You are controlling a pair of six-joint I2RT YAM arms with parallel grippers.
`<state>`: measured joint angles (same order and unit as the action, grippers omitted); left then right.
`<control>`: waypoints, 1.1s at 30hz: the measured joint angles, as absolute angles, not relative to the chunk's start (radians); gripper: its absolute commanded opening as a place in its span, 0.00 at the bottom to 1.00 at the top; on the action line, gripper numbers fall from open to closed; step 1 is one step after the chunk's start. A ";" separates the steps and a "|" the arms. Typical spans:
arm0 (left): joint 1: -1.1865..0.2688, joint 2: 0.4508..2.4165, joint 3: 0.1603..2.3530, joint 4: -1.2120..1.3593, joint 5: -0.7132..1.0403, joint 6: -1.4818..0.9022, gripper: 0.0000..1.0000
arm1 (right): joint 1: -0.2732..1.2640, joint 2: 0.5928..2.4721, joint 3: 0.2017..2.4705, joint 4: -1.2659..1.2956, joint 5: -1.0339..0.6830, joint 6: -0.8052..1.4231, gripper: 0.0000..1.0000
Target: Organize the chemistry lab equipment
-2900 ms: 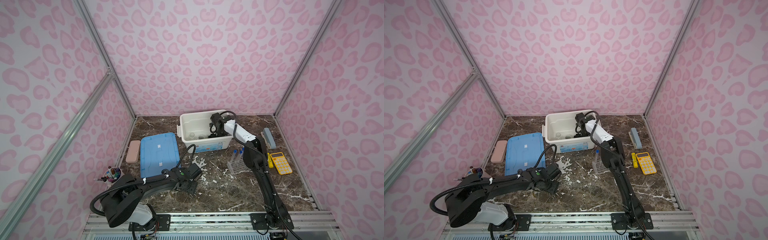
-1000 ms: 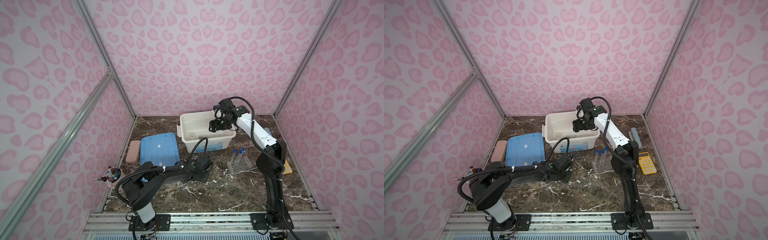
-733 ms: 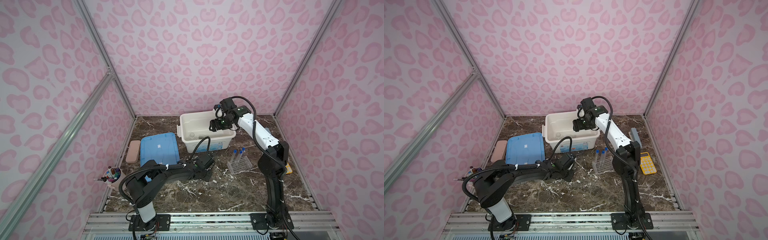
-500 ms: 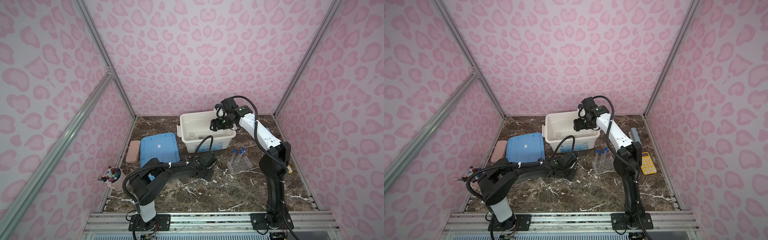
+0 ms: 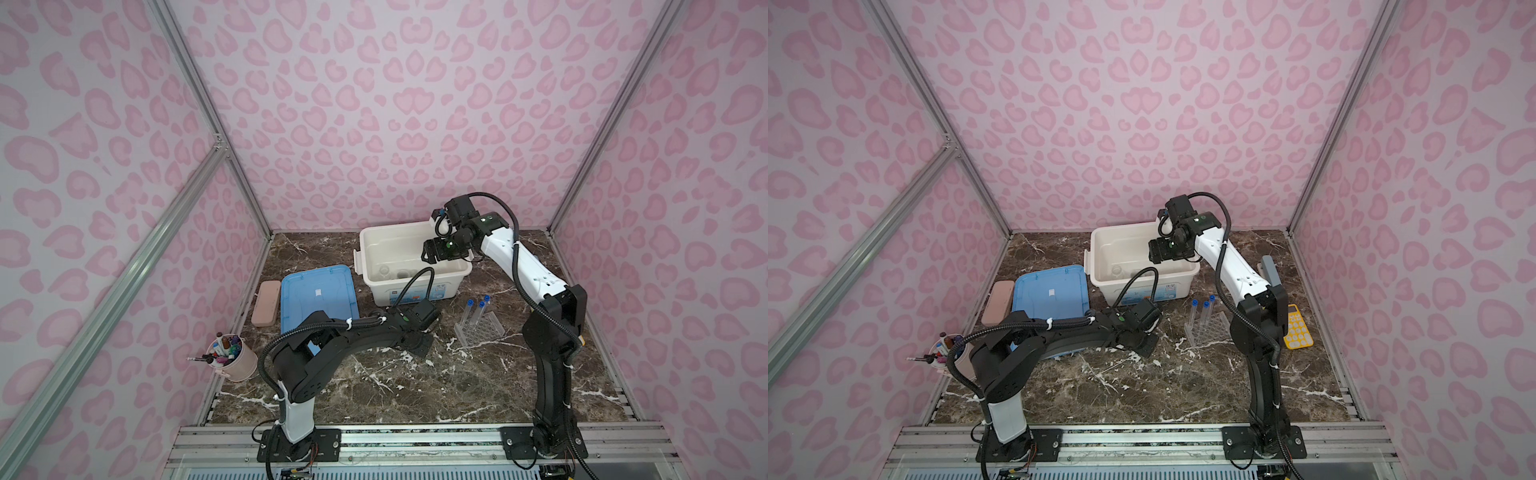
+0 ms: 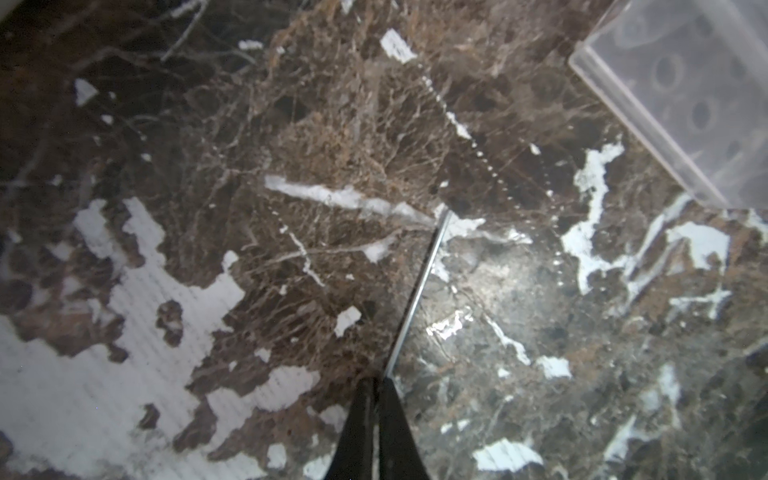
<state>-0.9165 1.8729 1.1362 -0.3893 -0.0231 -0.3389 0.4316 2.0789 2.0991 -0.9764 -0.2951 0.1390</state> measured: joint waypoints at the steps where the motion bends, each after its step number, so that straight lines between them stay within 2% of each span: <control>1: -0.916 1.871 1.134 -0.389 -0.023 -0.339 0.07 | 0.431 2.077 2.096 -0.974 -0.295 0.139 0.84; 22: -0.915 1.840 1.141 -0.489 -0.027 -0.329 0.04 | 0.429 2.032 2.030 -0.941 -0.307 0.140 0.84; 33: -0.912 1.881 1.247 -0.522 -0.062 -0.261 0.04 | 0.423 2.004 1.983 -0.916 -0.306 0.147 0.84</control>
<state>-0.9115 1.8809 1.2472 -0.5220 -0.0616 -0.2607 0.4229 2.0037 1.9835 -0.9165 -0.3061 0.1467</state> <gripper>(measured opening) 0.049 0.842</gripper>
